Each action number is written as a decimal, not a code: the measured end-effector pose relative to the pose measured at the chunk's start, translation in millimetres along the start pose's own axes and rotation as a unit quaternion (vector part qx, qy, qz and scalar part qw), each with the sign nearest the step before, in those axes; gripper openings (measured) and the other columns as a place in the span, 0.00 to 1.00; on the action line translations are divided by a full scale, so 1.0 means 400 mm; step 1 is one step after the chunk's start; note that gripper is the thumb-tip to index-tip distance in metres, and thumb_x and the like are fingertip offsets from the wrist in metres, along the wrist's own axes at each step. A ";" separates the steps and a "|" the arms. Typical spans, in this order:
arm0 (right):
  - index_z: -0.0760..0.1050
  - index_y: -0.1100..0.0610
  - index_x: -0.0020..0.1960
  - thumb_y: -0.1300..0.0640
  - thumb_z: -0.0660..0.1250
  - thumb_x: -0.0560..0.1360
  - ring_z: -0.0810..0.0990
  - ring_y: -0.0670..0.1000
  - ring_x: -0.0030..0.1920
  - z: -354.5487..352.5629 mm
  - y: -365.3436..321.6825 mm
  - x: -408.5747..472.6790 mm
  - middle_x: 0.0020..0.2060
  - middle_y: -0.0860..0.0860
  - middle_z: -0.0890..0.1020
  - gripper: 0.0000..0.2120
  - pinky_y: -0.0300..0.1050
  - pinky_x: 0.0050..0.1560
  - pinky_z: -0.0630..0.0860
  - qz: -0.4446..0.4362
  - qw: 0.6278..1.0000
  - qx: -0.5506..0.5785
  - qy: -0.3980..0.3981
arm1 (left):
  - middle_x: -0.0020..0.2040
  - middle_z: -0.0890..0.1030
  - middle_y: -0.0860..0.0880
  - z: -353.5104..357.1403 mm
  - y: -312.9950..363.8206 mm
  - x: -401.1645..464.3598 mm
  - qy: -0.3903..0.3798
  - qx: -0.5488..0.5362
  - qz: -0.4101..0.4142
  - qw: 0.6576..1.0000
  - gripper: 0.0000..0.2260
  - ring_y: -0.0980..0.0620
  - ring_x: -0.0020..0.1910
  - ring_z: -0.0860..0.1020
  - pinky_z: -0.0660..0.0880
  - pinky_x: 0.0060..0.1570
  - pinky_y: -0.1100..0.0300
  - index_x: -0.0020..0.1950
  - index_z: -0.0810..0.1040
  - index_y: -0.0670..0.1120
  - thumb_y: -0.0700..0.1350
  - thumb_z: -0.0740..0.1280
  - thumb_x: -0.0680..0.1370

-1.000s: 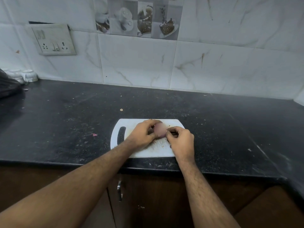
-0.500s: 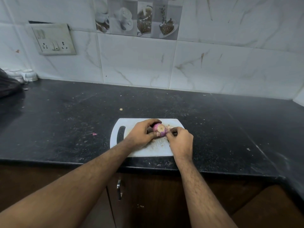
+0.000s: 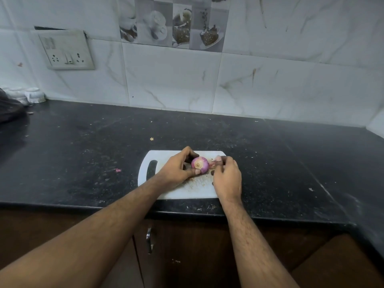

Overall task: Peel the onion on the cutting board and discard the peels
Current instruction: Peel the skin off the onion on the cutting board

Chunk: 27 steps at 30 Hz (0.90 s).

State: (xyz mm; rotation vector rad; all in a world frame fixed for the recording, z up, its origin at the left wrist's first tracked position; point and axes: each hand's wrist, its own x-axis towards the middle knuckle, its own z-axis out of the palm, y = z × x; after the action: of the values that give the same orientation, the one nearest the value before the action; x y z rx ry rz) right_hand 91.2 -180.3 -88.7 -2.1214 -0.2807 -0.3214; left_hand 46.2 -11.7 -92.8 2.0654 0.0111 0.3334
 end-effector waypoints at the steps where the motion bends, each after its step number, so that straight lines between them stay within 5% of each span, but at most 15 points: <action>1: 0.77 0.53 0.63 0.48 0.61 0.85 0.78 0.46 0.51 -0.003 -0.002 -0.002 0.54 0.43 0.76 0.13 0.47 0.52 0.78 -0.018 0.999 -0.022 -0.026 | 0.54 0.83 0.52 0.001 -0.002 0.000 -0.002 -0.004 0.004 1.000 0.16 0.62 0.46 0.79 0.75 0.47 0.66 0.59 0.75 0.47 0.42 0.78 0.76; 7: 0.81 0.53 0.57 0.49 0.64 0.84 0.80 0.49 0.44 -0.007 0.007 0.006 0.46 0.47 0.85 0.10 0.46 0.43 0.74 -0.008 0.995 -0.066 -0.068 | 0.57 0.83 0.52 0.008 0.004 0.005 -0.047 -0.002 0.021 0.999 0.21 0.55 0.54 0.82 0.78 0.55 0.62 0.63 0.75 0.51 0.51 0.79 0.74; 11: 0.81 0.53 0.55 0.50 0.64 0.84 0.80 0.49 0.43 -0.007 0.005 0.001 0.44 0.47 0.85 0.09 0.47 0.42 0.75 -0.019 0.994 -0.071 -0.081 | 0.57 0.80 0.51 0.017 -0.001 0.012 -0.007 0.059 0.053 0.997 0.23 0.52 0.56 0.80 0.76 0.55 0.61 0.62 0.77 0.51 0.50 0.81 0.72; 18: 0.81 0.58 0.58 0.57 0.64 0.84 0.80 0.47 0.46 -0.003 -0.001 -0.001 0.49 0.49 0.84 0.08 0.41 0.45 0.74 0.023 0.999 -0.034 0.000 | 0.55 0.81 0.56 0.015 0.007 0.003 0.000 0.044 0.034 0.998 0.23 0.57 0.48 0.79 0.74 0.48 0.65 0.63 0.74 0.50 0.48 0.81 0.73; 22: 0.80 0.57 0.58 0.58 0.64 0.84 0.83 0.50 0.47 -0.001 0.008 0.001 0.52 0.50 0.84 0.07 0.50 0.51 0.83 0.031 0.999 0.016 0.036 | 0.56 0.82 0.54 0.010 0.005 0.003 0.016 0.042 0.024 0.999 0.21 0.57 0.47 0.79 0.72 0.43 0.71 0.62 0.74 0.49 0.49 0.79 0.75; 27: 0.80 0.48 0.69 0.58 0.67 0.82 0.74 0.38 0.54 -0.020 -0.005 -0.009 0.60 0.37 0.75 0.16 0.26 0.49 0.67 -0.052 0.998 0.012 -0.044 | 0.52 0.83 0.54 0.015 0.006 0.003 0.023 0.036 0.042 0.998 0.20 0.63 0.40 0.77 0.72 0.42 0.69 0.58 0.76 0.51 0.50 0.81 0.72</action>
State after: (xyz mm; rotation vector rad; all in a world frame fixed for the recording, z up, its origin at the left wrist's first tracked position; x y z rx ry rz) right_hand 86.4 -186.2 -84.1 -2.1042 -0.4451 -0.2848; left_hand 48.3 -17.7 -93.4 2.1326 -0.0352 0.4379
